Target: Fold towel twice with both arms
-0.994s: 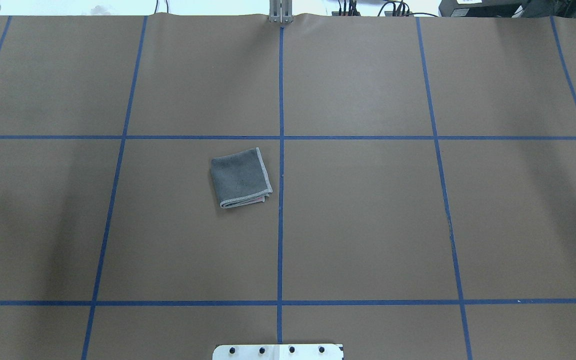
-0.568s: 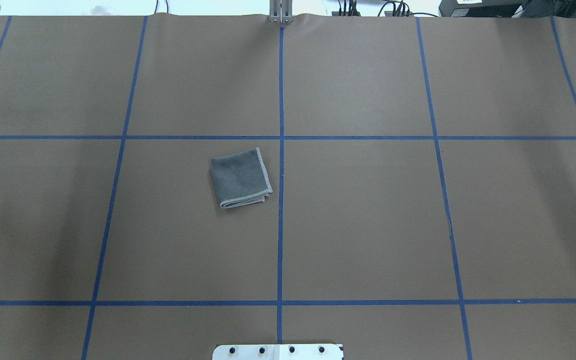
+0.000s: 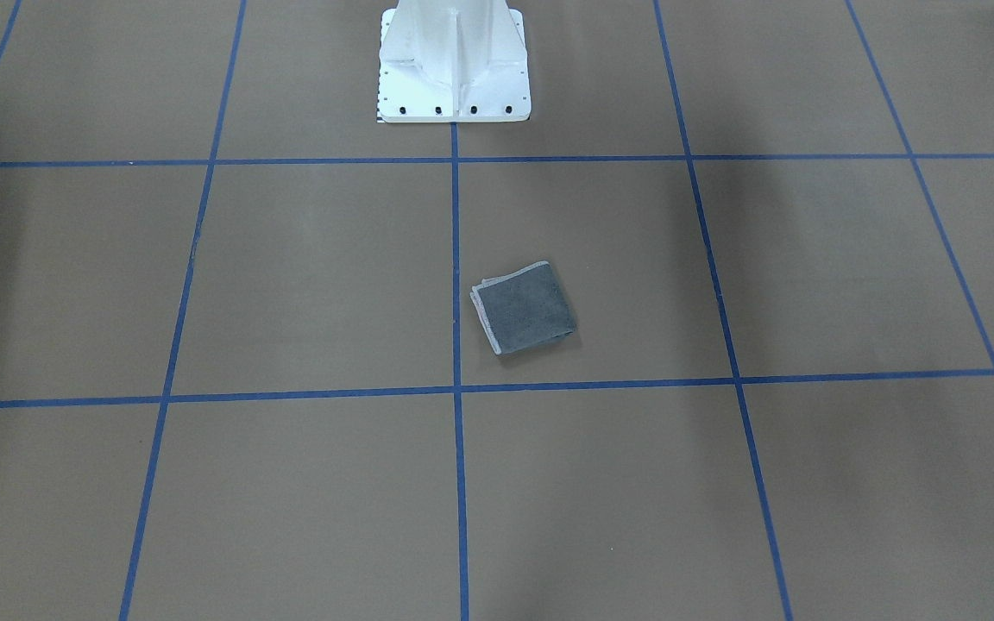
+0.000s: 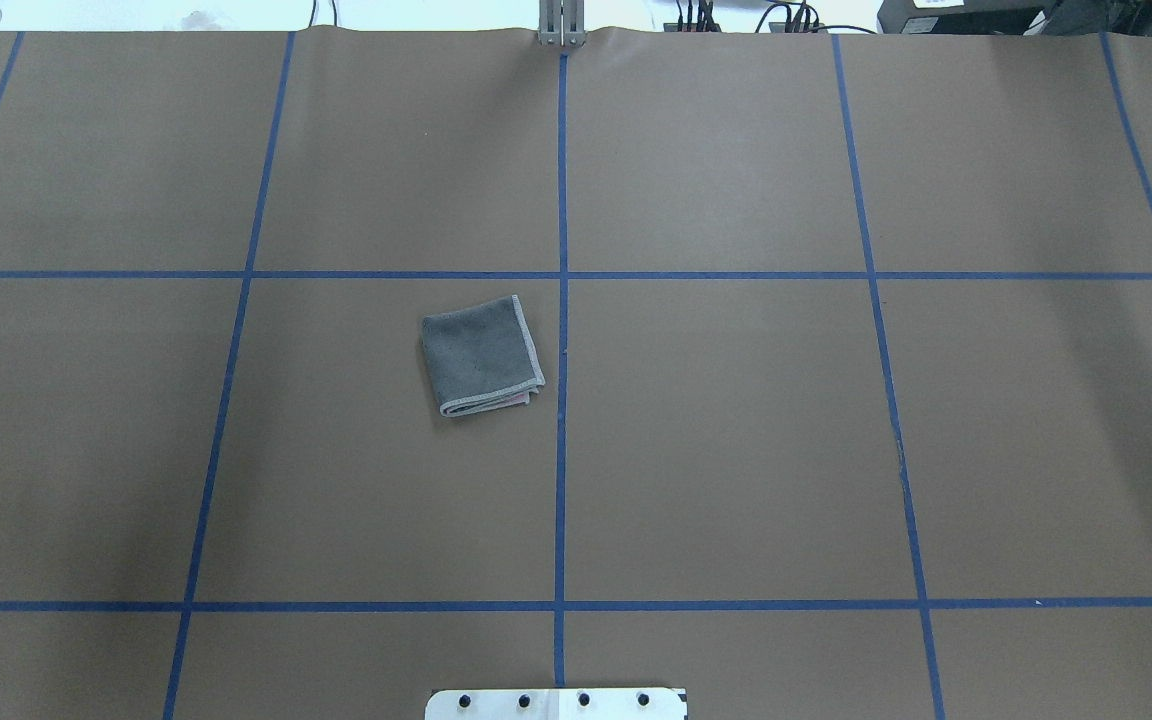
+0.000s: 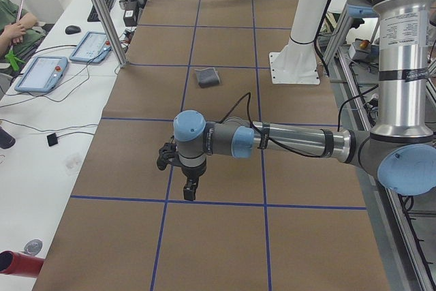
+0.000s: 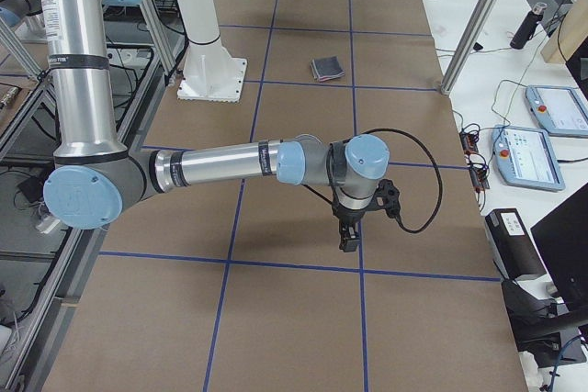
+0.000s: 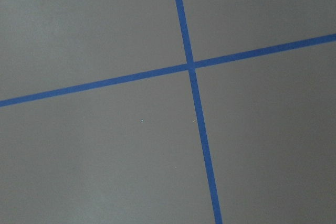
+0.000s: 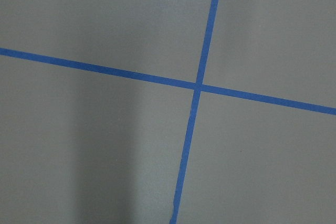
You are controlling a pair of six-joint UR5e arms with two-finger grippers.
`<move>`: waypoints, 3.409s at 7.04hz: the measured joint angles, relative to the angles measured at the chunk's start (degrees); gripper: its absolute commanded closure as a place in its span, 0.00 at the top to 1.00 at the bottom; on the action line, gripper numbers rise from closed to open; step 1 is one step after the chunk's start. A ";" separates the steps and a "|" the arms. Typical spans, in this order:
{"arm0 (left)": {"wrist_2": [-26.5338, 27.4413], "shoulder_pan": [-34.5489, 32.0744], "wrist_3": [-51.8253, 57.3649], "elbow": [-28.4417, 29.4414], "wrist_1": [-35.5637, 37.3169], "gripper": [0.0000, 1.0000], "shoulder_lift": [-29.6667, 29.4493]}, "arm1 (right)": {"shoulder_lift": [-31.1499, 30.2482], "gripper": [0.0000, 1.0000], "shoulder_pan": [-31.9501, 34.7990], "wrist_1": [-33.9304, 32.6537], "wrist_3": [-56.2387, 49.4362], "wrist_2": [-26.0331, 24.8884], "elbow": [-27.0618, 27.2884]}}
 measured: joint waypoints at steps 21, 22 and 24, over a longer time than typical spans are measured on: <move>-3.00 -3.18 7.00 -1.40 7.90 1.00 0.59 | -4.85 1.00 1.06 10.31 8.80 -0.85 -0.98; -3.00 -3.17 6.98 -1.37 7.93 1.00 0.53 | -4.87 1.00 1.06 10.36 8.80 -0.69 -1.00; -3.00 -3.17 6.97 -1.07 7.89 1.00 0.64 | -4.88 1.00 1.06 10.39 8.79 -0.47 -0.90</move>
